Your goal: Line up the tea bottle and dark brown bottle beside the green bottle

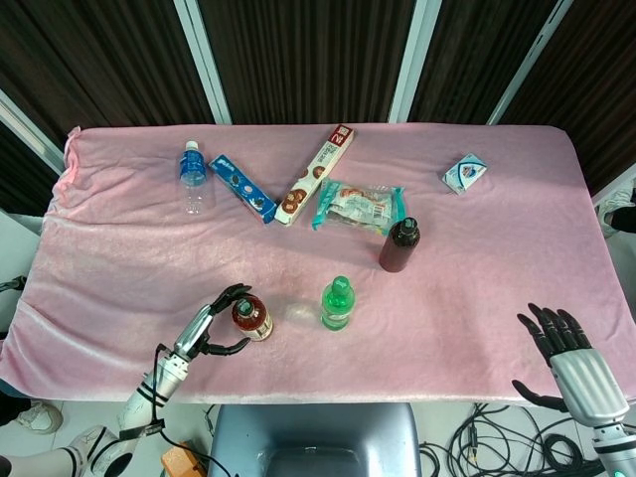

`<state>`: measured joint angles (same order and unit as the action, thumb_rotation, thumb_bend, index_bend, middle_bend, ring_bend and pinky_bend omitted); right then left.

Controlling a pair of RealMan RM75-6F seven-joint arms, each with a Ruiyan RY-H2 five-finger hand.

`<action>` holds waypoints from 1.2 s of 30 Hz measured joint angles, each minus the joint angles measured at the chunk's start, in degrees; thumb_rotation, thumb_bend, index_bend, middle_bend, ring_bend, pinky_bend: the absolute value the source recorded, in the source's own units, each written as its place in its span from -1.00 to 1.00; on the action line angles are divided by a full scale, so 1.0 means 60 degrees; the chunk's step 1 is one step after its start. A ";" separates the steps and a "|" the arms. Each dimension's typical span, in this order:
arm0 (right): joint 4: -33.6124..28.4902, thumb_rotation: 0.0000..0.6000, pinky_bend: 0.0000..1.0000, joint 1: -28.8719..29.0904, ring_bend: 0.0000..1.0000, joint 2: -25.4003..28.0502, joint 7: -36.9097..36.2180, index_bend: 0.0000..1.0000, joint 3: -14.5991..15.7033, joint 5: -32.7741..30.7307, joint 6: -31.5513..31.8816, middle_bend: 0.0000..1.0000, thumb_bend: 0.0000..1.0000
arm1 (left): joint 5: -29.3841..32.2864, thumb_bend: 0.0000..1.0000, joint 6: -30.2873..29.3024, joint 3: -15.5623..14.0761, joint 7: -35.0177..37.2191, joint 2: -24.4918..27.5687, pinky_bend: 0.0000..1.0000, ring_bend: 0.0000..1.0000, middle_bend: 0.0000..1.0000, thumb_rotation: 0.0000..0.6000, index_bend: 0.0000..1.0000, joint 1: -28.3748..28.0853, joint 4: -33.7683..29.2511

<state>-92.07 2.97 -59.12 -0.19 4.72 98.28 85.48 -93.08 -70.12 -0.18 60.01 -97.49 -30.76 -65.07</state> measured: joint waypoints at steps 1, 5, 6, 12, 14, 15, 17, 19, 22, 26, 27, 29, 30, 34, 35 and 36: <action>0.0005 1.00 -0.93 -0.0005 -1.00 0.0003 -0.0010 -1.00 -0.0002 0.0003 0.0012 -1.00 -0.35 | 0.0020 -0.45 0.0042 0.0009 -0.0029 -0.0011 -0.80 -0.72 -0.15 1.00 -0.31 -0.0027 -0.0013; 0.0025 1.00 -0.93 -0.0009 -1.00 0.0014 -0.0042 -1.00 0.0007 0.0027 0.0015 -1.00 -0.35 | 0.0168 -0.44 0.0205 0.0082 -0.0196 -0.0075 -0.69 -0.56 0.03 1.00 -0.11 -0.0119 -0.0084; 0.0028 1.00 -0.93 -0.0007 -1.00 0.0021 -0.0053 -1.00 0.0012 0.0039 0.0012 -1.00 -0.35 | 0.0233 -0.42 0.0241 0.0118 -0.0246 -0.0102 -0.65 -0.51 0.08 1.00 -0.06 -0.0134 -0.0094; 0.0054 1.00 -0.93 -0.0031 -1.00 0.0056 -0.0165 -1.00 0.0015 0.0063 0.0081 -1.00 -0.35 | 0.0561 -0.16 0.0318 0.0335 -0.0242 -0.0164 -0.33 -0.19 0.40 1.00 0.29 -0.0139 -0.0184; 0.0062 1.00 -0.93 -0.0038 -1.00 0.0062 -0.0184 -1.00 0.0023 0.0084 0.0095 -1.00 -0.35 | 0.0623 -0.03 0.0258 0.0421 -0.0276 -0.0179 -0.22 -0.09 0.49 1.00 0.39 -0.0125 -0.0228; 0.0066 1.00 -0.93 -0.0044 -1.00 0.0066 -0.0192 -1.00 0.0034 0.0106 0.0105 -1.00 -0.35 | 0.0659 0.03 0.0209 0.0490 -0.0303 -0.0187 -0.17 -0.05 0.52 1.00 0.42 -0.0122 -0.0276; 0.0070 1.00 -0.93 -0.0051 -1.00 0.0071 -0.0207 -1.00 0.0044 0.0124 0.0118 -1.00 -0.35 | 0.0692 0.16 0.0143 0.0590 -0.0368 -0.0193 -0.06 0.03 0.59 1.00 0.49 -0.0132 -0.0362; 0.0077 1.00 -0.93 -0.0061 -1.00 0.0075 -0.0223 -1.00 0.0046 0.0131 0.0135 -1.00 -0.35 | 0.0726 0.22 0.0054 0.0723 -0.0550 -0.0209 0.02 0.07 0.63 1.00 0.53 -0.0158 -0.0474; 0.0079 1.00 -0.93 -0.0066 -1.00 0.0080 -0.0248 -1.00 0.0045 0.0123 0.0137 -1.00 -0.35 | 0.0777 0.23 0.0000 0.0949 -0.0981 -0.0219 0.07 0.09 0.63 1.00 0.54 -0.0263 -0.0749; 0.0085 1.00 -0.93 -0.0061 -1.00 0.0085 -0.0265 -1.00 0.0055 0.0125 0.0107 -1.00 -0.35 | 0.0917 0.22 0.0048 0.1292 -0.1895 -0.0319 0.08 0.09 0.63 1.00 0.55 -0.0495 -0.1123; 0.0089 1.00 -0.93 -0.0057 -1.00 0.0093 -0.0274 -1.00 0.0060 0.0125 0.0090 -1.00 -0.35 | 0.0983 0.22 0.0095 0.1390 -0.2223 -0.0400 0.08 0.09 0.63 1.00 0.55 -0.0581 -0.1181; 0.0093 1.00 -0.93 -0.0055 -1.00 0.0106 -0.0302 -1.00 0.0062 0.0119 0.0083 -1.00 -0.35 | 0.1096 0.22 0.0200 0.1516 -0.2648 -0.0539 0.08 0.09 0.62 1.00 0.55 -0.0704 -0.1245; 0.0100 1.00 -0.93 -0.0056 -1.00 0.0114 -0.0327 -1.00 0.0062 0.0114 0.0084 -1.00 -0.35 | 0.1206 0.21 0.0308 0.1615 -0.2968 -0.0679 0.08 0.09 0.62 1.00 0.55 -0.0810 -0.1287; 0.0128 1.00 -0.93 -0.0060 -1.00 0.0155 -0.0436 -1.00 0.0072 0.0115 0.0094 -1.00 -0.35 | 0.1563 0.20 0.0679 0.1874 -0.3720 -0.1199 0.07 0.09 0.62 1.00 0.55 -0.1135 -0.1313; 0.0137 1.00 -0.93 -0.0064 -1.00 0.0168 -0.0472 -1.00 0.0074 0.0121 0.0109 -1.00 -0.35 | 0.1632 0.20 0.0753 0.1911 -0.3820 -0.1285 0.07 0.09 0.62 1.00 0.55 -0.1190 -0.1307; 0.0152 1.00 -0.93 -0.0072 -1.00 0.0184 -0.0528 -1.00 0.0076 0.0127 0.0140 -1.00 -0.35 | 0.1686 0.20 0.0799 0.1939 -0.3921 -0.1361 0.06 0.09 0.62 1.00 0.55 -0.1231 -0.1298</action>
<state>-91.16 2.54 -58.01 -3.36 5.17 99.04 86.32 -82.97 -65.32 11.45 36.48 -105.65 -38.15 -72.85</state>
